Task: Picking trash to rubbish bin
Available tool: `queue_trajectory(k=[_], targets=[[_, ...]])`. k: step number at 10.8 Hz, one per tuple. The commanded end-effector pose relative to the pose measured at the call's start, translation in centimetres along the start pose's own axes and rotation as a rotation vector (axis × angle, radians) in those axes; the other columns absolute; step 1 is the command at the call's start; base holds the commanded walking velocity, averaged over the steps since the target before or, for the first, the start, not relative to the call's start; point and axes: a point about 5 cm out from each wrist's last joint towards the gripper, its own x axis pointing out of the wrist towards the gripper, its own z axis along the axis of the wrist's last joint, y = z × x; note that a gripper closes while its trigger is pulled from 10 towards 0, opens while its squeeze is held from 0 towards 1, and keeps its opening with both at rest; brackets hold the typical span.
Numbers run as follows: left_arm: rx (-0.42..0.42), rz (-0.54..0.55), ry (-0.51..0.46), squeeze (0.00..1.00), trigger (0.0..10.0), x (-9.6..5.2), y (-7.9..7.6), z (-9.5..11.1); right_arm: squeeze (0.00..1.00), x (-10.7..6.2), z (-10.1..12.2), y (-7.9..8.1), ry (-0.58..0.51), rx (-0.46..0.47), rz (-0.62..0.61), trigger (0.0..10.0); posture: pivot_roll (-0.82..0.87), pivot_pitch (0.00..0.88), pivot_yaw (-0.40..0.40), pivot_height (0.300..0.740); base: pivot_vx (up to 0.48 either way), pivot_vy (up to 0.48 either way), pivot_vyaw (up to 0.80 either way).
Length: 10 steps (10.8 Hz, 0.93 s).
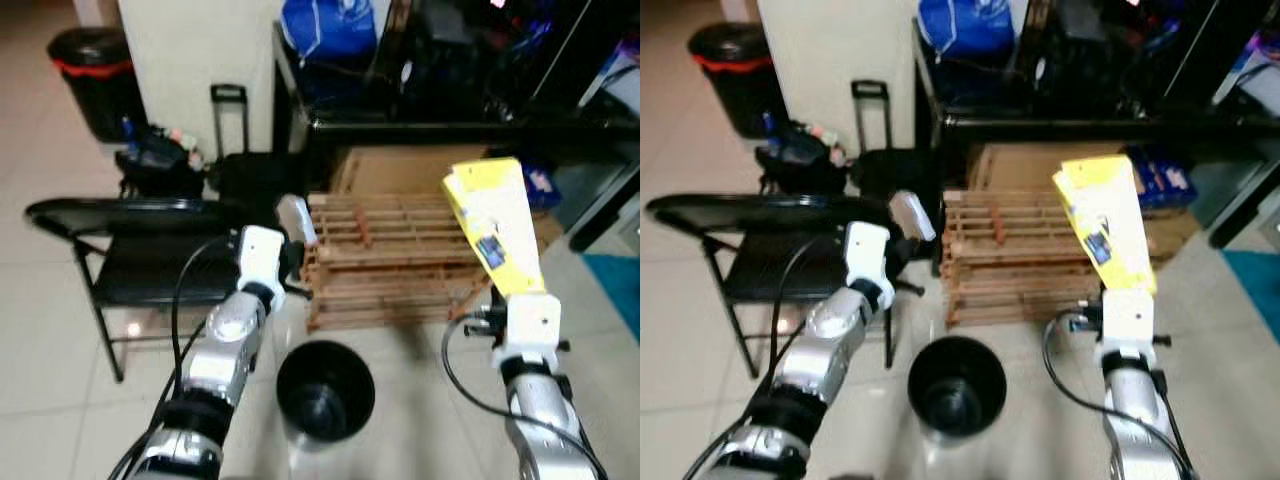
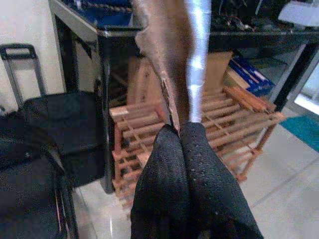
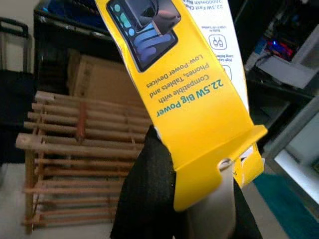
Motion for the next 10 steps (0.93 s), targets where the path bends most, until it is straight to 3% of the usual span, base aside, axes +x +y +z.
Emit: queue_trajectory(k=[1,4,7,10], targets=[[-0.006,0.008,0.014,0.00,10.0,-0.2,0.3,-0.4,0.00,-0.1,0.0,-0.2,-0.001,-0.003,-0.006,10.0,0.24,0.092,-0.101,0.740,0.000,0.000,-0.48],[-0.005,0.013,0.032,0.00,10.0,-0.2,0.2,-0.7,0.00,0.0,-0.1,0.1,0.001,0.001,0.003,10.0,0.25,0.094,-0.102,0.740,0.000,0.000,-0.80],[-0.002,0.019,0.139,0.00,10.0,-0.4,0.0,-2.9,0.00,0.1,0.2,0.0,-0.008,-0.007,0.014,10.0,0.24,0.113,-0.115,0.740,0.000,0.000,0.00],[0.001,0.029,0.223,0.00,10.0,-0.5,-0.6,-4.9,0.00,-0.9,0.6,-0.9,-0.006,-0.014,0.016,10.0,0.18,0.163,-0.131,0.740,0.000,0.000,0.00]])
